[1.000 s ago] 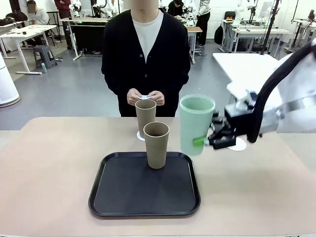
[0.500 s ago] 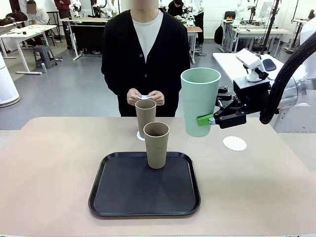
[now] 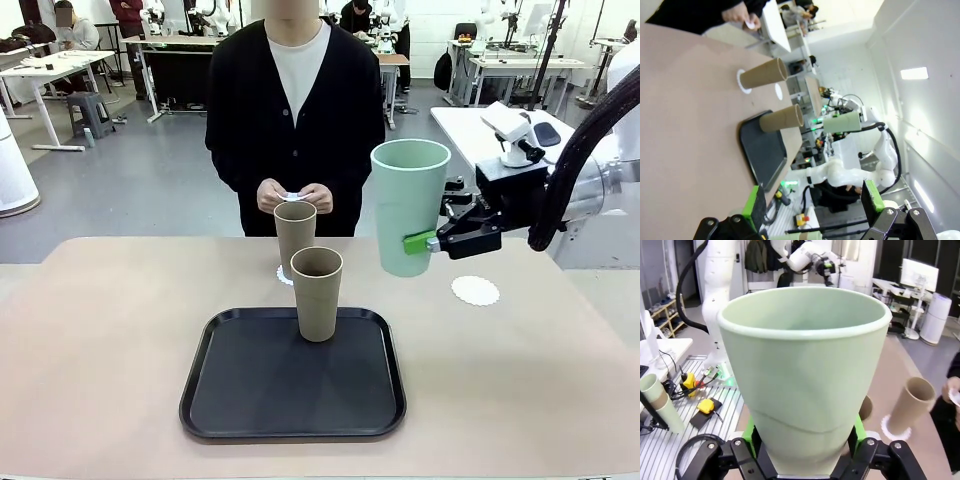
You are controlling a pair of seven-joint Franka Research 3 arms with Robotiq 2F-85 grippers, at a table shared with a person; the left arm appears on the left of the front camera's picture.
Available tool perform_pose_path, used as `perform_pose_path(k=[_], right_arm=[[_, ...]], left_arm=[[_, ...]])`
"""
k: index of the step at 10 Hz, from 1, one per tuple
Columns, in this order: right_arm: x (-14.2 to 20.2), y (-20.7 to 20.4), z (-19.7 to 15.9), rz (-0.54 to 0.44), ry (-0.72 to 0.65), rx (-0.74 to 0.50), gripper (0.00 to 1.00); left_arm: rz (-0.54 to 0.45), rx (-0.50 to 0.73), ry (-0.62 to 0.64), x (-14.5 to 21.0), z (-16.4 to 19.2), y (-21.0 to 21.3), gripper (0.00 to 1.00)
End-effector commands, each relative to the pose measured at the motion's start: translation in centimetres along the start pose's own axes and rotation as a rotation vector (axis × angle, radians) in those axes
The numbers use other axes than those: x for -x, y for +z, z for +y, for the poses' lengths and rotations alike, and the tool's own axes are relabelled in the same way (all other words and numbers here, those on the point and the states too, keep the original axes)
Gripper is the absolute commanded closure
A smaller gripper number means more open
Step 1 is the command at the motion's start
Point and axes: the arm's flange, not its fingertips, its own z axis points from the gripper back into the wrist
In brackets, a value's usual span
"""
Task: Place coasters on the table and set cups on them.
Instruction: Take one Reusable plastic cup from the Flat Tray and place it on a coaster set by the human.
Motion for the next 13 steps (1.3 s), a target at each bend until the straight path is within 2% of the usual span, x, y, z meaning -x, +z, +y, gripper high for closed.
perform_pose_path(k=[1, 3, 6, 9, 10, 13], right_arm=[[1.2, 5.2, -4.0, 0.004, 0.013, 0.027, 0.19], [3.4, 12.0, -7.4, -0.004, -0.032, 0.148, 0.19], [5.7, 19.7, -9.3, -0.054, -0.07, 0.25, 0.19], [6.3, 21.4, -9.6, -0.073, -0.067, 0.277, 0.19], [6.6, 21.5, -9.2, -0.034, -0.095, 0.277, 0.19], [6.6, 21.5, -9.2, -0.034, -0.095, 0.277, 0.19]], left_arm=[[0.002, 0.001, -0.003, 0.0, -0.2, -0.1, 0.0], [0.002, 0.001, -0.003, 0.0, -0.2, -0.1, 0.0], [0.002, 0.001, -0.003, 0.0, -0.2, -0.1, 0.0], [0.002, 0.001, -0.003, 0.0, -0.2, -0.1, 0.0], [0.002, 0.001, -0.003, 0.0, -0.2, -0.1, 0.0], [0.002, 0.001, -0.003, 0.0, -0.2, -0.1, 0.0]])
